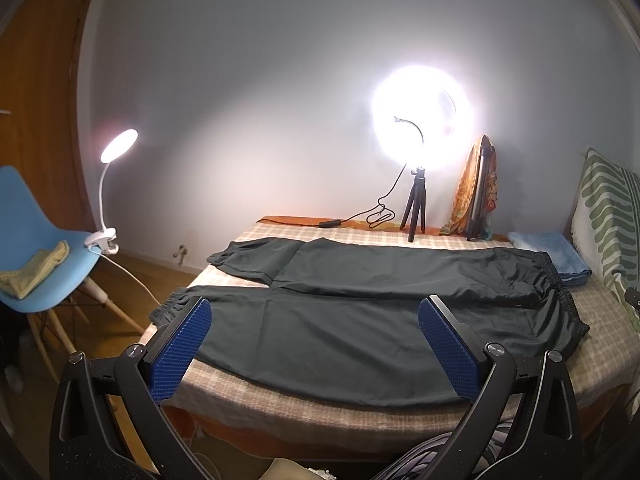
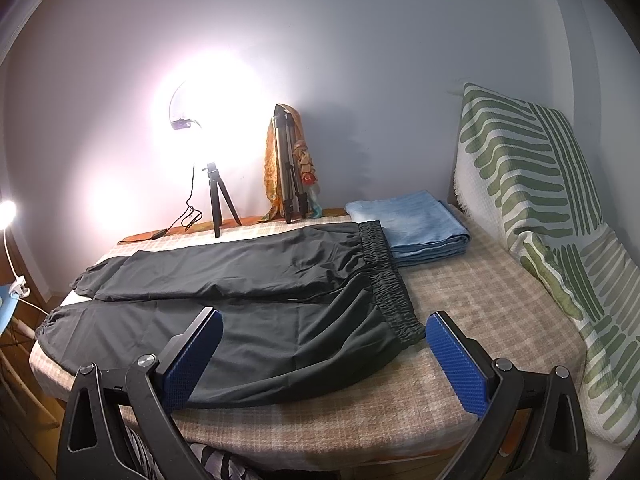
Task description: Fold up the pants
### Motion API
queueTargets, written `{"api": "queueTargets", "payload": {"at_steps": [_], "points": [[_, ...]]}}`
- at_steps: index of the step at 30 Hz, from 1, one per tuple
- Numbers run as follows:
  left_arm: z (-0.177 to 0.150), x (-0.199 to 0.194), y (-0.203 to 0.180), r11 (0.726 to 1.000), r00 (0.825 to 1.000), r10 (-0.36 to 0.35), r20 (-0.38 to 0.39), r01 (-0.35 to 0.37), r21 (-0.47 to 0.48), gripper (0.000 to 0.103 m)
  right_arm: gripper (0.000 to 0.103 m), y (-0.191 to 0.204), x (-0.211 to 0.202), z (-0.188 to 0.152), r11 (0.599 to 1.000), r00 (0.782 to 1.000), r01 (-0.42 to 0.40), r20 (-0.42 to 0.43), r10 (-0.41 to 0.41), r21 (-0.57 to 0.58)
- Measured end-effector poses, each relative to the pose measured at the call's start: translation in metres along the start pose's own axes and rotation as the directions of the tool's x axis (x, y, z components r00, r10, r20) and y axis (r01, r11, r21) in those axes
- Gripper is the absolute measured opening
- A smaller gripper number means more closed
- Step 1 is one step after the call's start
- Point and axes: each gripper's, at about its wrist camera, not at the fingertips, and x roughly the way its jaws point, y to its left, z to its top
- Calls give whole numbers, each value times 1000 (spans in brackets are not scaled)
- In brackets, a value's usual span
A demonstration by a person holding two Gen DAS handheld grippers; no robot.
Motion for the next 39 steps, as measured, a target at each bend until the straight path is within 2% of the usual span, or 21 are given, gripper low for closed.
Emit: {"api": "queueTargets", "payload": {"at_steps": [10,19,25,31,35,39], "points": [[0,7,2,1000,1000,8,-10,-8,0,103,103,1,4,2,1000,1000,-4,-3,4,-5],[1,29,12,999,999,29,-45,-30,-17,103,103,5,20,9,1000,1000,-11,-11,11,-9],[3,49,23,999,997,49,-64,-50,-11,103,103,13,31,24,999,1000,-7,25,8,-35],[11,71,38,999,996,25,-81,-27,-26,103,103,26,53,42,996,997,-82,8,82,-47],[14,87,54,999,997,-18,-71,14,-52,103,103,37,63,56,988,988,-145,43,147,-51],[19,107,67,999,995,-4,-97,-2,-55,103,103,51,78,70,983,986,-160,42,164,-85]]}}
